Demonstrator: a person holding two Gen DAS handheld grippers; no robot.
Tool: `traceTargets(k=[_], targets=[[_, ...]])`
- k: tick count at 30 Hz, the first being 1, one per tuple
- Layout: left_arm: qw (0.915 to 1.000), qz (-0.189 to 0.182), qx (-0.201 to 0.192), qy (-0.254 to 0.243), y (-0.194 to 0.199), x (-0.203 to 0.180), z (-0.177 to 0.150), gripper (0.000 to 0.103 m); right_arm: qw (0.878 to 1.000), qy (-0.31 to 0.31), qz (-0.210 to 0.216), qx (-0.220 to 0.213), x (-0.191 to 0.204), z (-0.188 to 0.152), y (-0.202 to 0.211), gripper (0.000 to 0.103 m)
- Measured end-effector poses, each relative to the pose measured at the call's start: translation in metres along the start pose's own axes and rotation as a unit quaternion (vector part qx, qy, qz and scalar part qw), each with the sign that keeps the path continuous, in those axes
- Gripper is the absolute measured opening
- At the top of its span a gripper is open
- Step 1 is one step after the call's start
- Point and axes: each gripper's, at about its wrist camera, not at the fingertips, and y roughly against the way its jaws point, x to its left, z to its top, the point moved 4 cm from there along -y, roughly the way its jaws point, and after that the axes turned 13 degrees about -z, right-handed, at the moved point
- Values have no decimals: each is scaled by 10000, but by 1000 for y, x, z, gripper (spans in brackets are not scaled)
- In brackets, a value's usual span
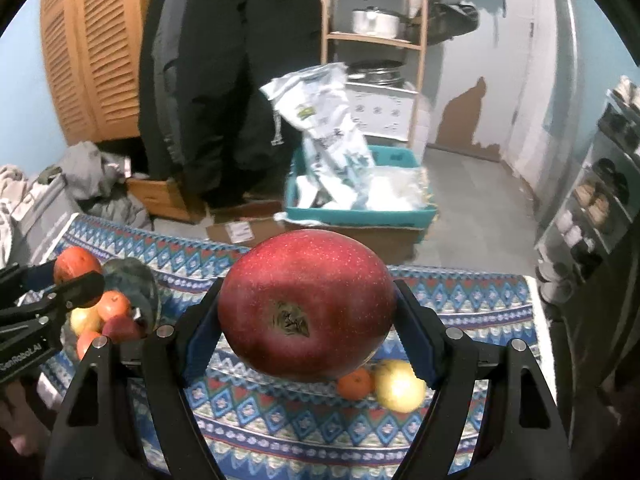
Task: Organize fruits
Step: 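Lift and carry the apple in the right tool while the left tool carries the orange to the plate, then lower the orange into the plate and open the left tool while the right tool releases the apple there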
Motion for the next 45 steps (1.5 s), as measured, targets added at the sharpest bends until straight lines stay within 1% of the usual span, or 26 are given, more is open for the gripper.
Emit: traceTargets(k=[3,12,19,21,25,29,34,38,41,45], targets=[[9997,117,27,189,0,21,-5,47,9999,76,111,45,17,2,-5,79],[9975,440,144,530,-1,76,-18,47,9982,380,441,154,74,11,-21,79],[9938,600,368,864,-11,113,-36,47,9950,615,747,265,119,13,-37,79],[9925,686,446,911,-15,121,-42,47,9939,688,801,311,130,11,-42,79],[9891,742,598,1121,-23,140,-55,47,9913,823,921,452,155,7,-54,79],[9867,824,694,1215,-27,153,-61,47,9880,913,1099,594,177,3,-66,79],[9830,890,819,1379,-34,168,-71,47,9849,1047,1171,725,199,-2,-79,79],[9794,795,893,1626,-38,180,-78,47,9816,1151,1261,861,217,-9,-89,79],[9776,853,939,1677,-41,186,-81,47,9791,1211,1314,971,226,-13,-97,79],[9769,822,975,1714,-44,190,-82,47,9757,1268,1406,1106,238,-19,-106,79]])
